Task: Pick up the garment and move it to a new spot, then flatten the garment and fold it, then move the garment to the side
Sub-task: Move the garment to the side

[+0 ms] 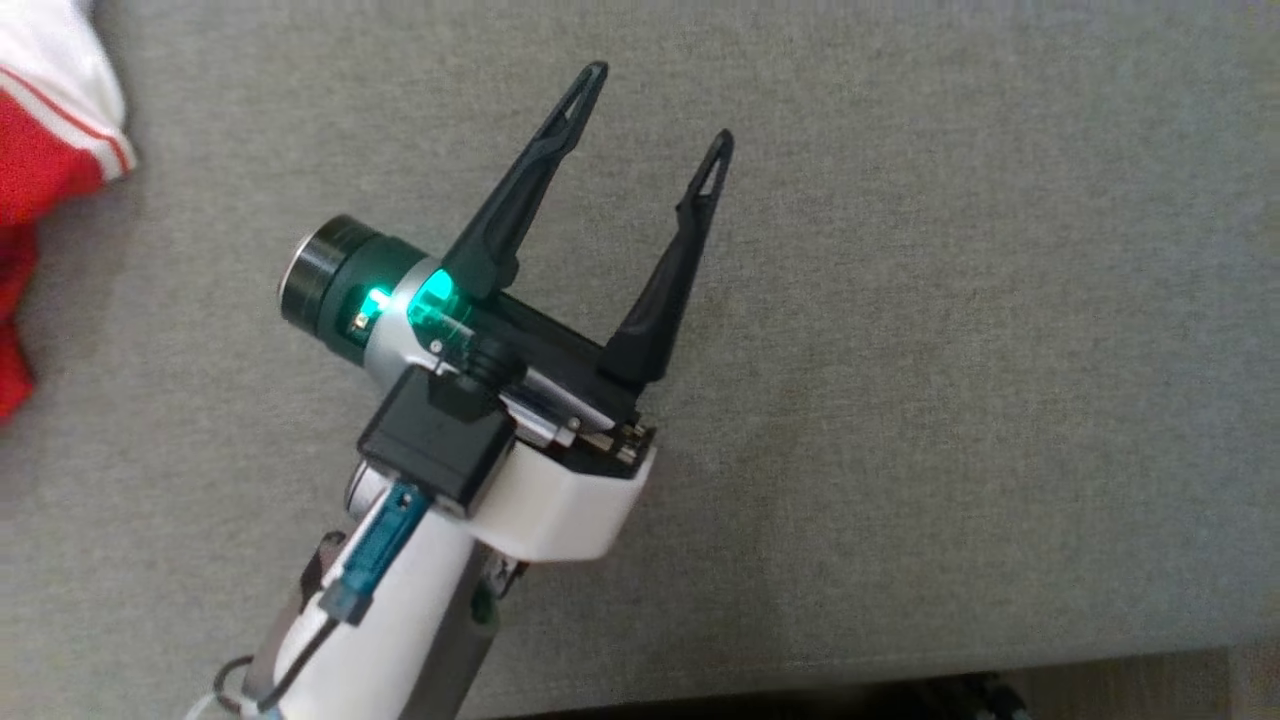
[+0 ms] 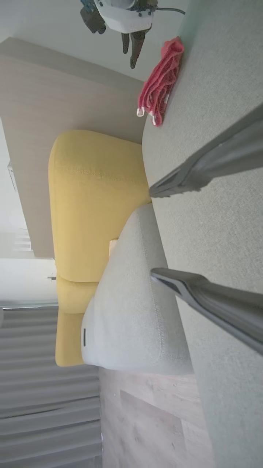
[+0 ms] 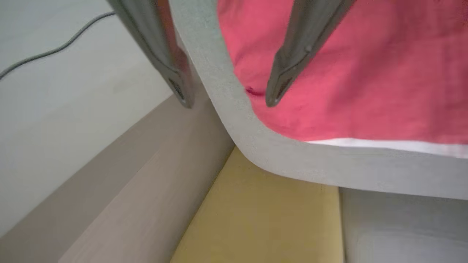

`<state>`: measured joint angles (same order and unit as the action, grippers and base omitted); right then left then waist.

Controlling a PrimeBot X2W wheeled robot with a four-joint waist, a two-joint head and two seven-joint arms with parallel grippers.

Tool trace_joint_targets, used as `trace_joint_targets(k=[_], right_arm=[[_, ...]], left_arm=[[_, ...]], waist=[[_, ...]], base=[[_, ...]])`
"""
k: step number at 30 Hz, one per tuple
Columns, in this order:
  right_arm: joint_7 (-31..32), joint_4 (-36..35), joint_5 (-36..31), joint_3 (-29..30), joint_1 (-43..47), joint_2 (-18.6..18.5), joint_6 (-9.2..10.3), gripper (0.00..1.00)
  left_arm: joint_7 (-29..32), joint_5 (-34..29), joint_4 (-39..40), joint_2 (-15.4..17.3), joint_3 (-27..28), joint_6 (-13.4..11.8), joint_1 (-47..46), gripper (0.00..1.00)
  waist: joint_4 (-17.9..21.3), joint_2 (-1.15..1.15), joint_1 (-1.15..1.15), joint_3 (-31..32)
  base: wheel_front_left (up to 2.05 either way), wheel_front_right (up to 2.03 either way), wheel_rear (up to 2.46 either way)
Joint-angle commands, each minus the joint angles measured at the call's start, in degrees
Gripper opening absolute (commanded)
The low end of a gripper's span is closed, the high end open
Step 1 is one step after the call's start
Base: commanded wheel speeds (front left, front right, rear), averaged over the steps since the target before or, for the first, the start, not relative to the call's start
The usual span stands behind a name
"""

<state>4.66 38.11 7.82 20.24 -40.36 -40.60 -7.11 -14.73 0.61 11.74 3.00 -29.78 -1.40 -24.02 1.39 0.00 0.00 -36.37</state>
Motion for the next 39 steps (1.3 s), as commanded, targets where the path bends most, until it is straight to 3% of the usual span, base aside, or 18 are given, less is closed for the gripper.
trace_joint_targets(k=[1, 5, 9, 11, 16, 21, 27, 39], right_arm=[[0.26, -2.84, -1.74, 0.33, 2.31, 0.08, -0.37, 1.00], [0.05, -7.55, -4.86, -0.77, 4.58, 8.08, -0.37, 1.00], [-1.82, -10.47, -3.03, -3.27, 8.23, 16.30, -0.37, 1.00], [-3.42, -11.17, -2.37, -5.14, 10.45, 19.68, -0.37, 1.00], [-10.10, -12.04, 0.67, -13.29, 15.99, 26.48, -0.37, 1.00], [-16.78, -12.24, 6.10, -23.09, 21.73, 29.31, -0.37, 1.00], [-19.50, -14.24, 9.88, -29.68, 27.34, 31.94, -0.37, 1.00], [-19.65, -23.10, 2.52, -26.46, 40.52, 36.69, -0.37, 1.00]], left_arm=[[-0.27, 0.41, 1.37, 0.09, 1.83, -0.42, 0.31, 1.00], [-0.27, 1.76, -0.70, 0.19, 3.63, -1.44, 3.66, 1.00], [-0.27, 6.11, -5.43, 0.09, 7.28, -3.30, 8.92, 1.00], [-0.27, 9.76, -8.05, -0.01, 9.77, -3.99, 10.97, 1.00], [-0.27, 9.96, -12.64, -0.05, 13.55, -3.86, 14.46, 1.00], [-0.27, 8.99, -14.13, -0.07, 16.78, -3.79, 18.99, 1.00], [-0.27, 8.93, -13.54, -0.09, 20.08, -2.66, 24.73, 1.00], [-0.27, 4.95, -10.22, -0.12, 22.57, 2.56, 30.61, 1.00]], waist=[[-0.95, 0.00, 0.00, 3.03], [-1.50, 0.00, 0.00, 8.55], [-1.94, 0.00, 0.00, 14.18], [-2.30, 0.00, 0.00, 17.30], [-2.74, 0.00, 0.00, 24.80], [-3.34, 0.00, 0.00, 31.17], [-4.23, 0.00, 0.00, 36.30], [-6.37, 0.00, 0.00, 40.52]], base=[[0.00, 0.00, 0.00], [0.00, 0.00, 0.00], [0.00, 0.00, 0.00], [0.00, 0.00, 0.00], [0.00, 0.00, 0.00], [0.00, 0.00, 0.00], [0.00, 0.00, 0.00], [0.00, 0.00, 0.00]])
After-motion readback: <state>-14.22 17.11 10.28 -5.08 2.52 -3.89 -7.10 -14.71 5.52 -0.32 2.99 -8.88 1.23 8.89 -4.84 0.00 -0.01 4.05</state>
